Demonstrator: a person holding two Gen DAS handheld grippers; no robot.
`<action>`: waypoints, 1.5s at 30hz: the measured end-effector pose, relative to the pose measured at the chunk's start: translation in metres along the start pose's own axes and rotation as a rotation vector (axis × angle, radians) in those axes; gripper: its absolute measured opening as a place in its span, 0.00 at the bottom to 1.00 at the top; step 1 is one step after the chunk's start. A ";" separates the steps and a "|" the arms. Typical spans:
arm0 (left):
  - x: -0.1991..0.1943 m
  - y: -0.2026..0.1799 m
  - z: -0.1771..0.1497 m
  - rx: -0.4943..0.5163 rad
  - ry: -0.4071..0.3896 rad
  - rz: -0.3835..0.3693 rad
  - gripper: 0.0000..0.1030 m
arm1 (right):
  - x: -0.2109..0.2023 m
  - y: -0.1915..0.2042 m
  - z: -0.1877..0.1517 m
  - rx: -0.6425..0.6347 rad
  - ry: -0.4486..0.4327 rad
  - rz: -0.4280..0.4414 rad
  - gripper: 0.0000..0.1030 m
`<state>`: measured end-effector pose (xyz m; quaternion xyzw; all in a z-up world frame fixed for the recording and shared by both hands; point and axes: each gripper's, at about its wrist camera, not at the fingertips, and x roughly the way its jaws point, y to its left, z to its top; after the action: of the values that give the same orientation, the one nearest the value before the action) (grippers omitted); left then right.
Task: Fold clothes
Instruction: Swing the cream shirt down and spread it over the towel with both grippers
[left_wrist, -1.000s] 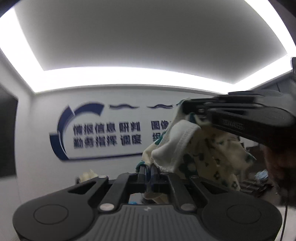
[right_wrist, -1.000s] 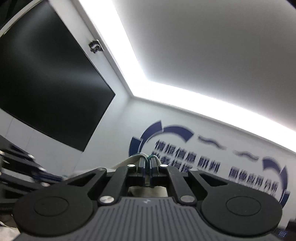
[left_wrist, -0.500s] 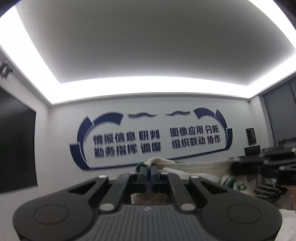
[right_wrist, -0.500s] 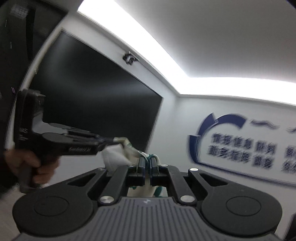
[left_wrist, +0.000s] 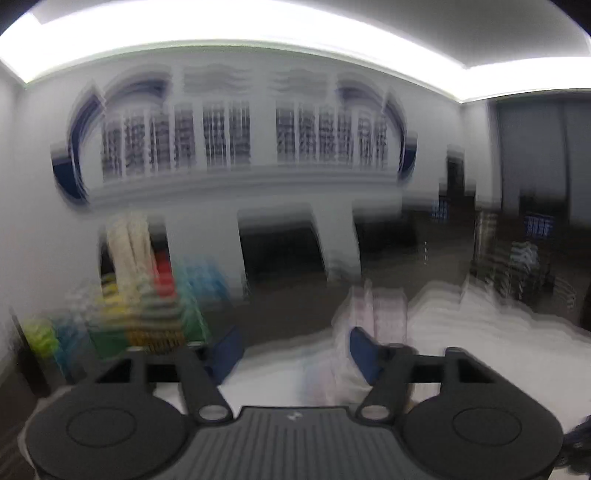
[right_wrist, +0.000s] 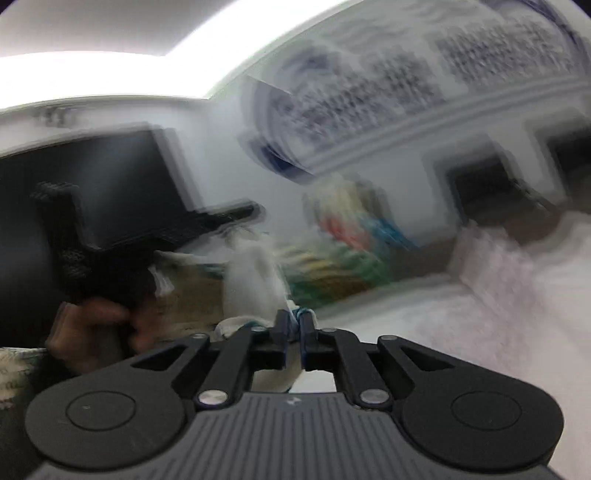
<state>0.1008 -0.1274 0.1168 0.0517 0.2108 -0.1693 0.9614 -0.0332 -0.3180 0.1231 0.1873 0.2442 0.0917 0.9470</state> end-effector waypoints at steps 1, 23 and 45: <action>0.024 -0.003 -0.020 -0.034 0.080 -0.031 0.11 | 0.012 -0.026 -0.021 0.006 0.056 -0.119 0.09; -0.199 0.031 -0.189 0.081 0.053 -0.142 0.72 | 0.024 -0.062 -0.077 -0.191 0.161 0.020 0.71; -0.279 0.129 -0.125 -0.120 -0.119 -0.172 0.05 | -0.084 -0.048 -0.022 0.045 -0.172 0.156 0.03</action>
<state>-0.1409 0.0994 0.1251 -0.0344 0.1668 -0.2411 0.9554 -0.1125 -0.3775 0.1215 0.2343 0.1488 0.1434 0.9500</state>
